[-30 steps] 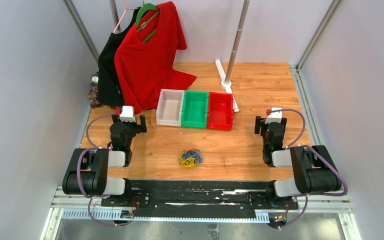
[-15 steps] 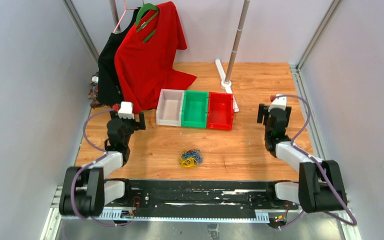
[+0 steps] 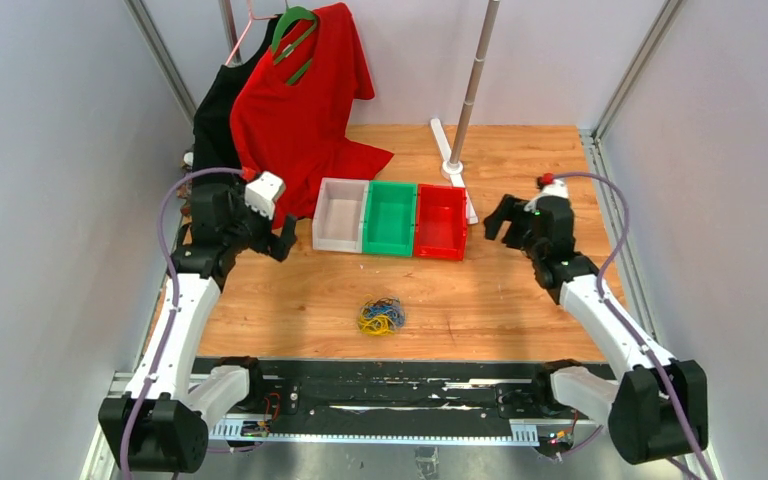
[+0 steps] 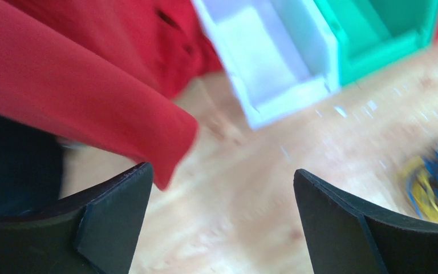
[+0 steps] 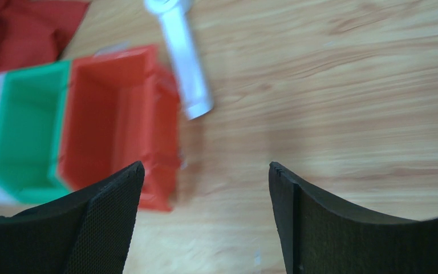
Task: Untangle the cables
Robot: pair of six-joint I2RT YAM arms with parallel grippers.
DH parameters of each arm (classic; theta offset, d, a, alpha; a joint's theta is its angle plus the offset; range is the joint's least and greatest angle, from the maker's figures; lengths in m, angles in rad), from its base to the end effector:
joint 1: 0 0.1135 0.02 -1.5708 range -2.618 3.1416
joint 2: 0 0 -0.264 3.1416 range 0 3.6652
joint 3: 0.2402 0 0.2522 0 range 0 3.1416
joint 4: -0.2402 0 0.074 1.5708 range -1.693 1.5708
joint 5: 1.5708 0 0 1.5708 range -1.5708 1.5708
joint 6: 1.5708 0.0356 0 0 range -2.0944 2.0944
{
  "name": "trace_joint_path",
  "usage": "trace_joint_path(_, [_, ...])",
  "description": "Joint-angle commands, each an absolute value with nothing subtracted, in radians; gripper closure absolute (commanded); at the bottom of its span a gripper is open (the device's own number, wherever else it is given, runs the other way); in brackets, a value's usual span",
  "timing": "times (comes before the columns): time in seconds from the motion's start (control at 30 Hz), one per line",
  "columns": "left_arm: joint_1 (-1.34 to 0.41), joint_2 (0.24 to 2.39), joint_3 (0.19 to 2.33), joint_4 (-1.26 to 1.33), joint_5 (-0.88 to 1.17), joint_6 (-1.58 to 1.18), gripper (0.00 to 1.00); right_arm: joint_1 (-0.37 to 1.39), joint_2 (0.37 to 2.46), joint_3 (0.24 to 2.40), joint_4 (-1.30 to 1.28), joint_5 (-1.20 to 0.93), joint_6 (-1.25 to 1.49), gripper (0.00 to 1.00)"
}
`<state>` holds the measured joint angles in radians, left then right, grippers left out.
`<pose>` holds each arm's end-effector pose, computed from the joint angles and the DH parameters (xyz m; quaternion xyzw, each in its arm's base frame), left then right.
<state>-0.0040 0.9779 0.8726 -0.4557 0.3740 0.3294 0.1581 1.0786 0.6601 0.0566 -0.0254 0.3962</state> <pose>0.2131 -0.0139 0.3094 0.2314 0.8331 -0.0836 0.4954 0.2427 0.0396 0.2626 0.0906 0.8178 0.1655 0.5437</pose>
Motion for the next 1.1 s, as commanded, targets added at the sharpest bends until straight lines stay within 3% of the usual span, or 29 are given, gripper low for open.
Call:
trace_joint_path(0.0, [-0.006,0.982,0.882,-0.713,0.601,0.325,0.02,0.428,1.038,0.713,-0.061,-0.071,0.404,0.20])
trace_joint_path(0.13, [-0.052,1.002,0.879,-0.708,0.645,0.275,0.02,0.671,1.075,0.699,-0.026,0.000,0.427,0.22])
trace_joint_path(0.33, [-0.165,1.024,0.868,-0.704,0.624,0.269,0.02,0.923,1.255,0.708,0.054,0.085,0.512,0.36])
trace_joint_path(0.7, [-0.183,1.028,0.867,-0.703,0.649,0.302,0.02,0.954,1.527,0.814,0.154,-0.008,0.551,0.52])
trace_joint_path(0.8, [-0.185,1.048,0.870,-0.703,0.650,0.324,0.02,0.955,1.561,0.834,0.169,-0.032,0.556,0.66])
trace_joint_path(0.93, [-0.193,1.073,0.865,-0.704,0.656,0.356,0.00,0.954,1.569,0.852,0.181,-0.058,0.553,0.95])
trace_joint_path(1.07, [-0.211,1.101,0.868,-0.704,0.678,0.379,0.02,0.953,1.537,0.853,0.169,-0.072,0.550,0.99])
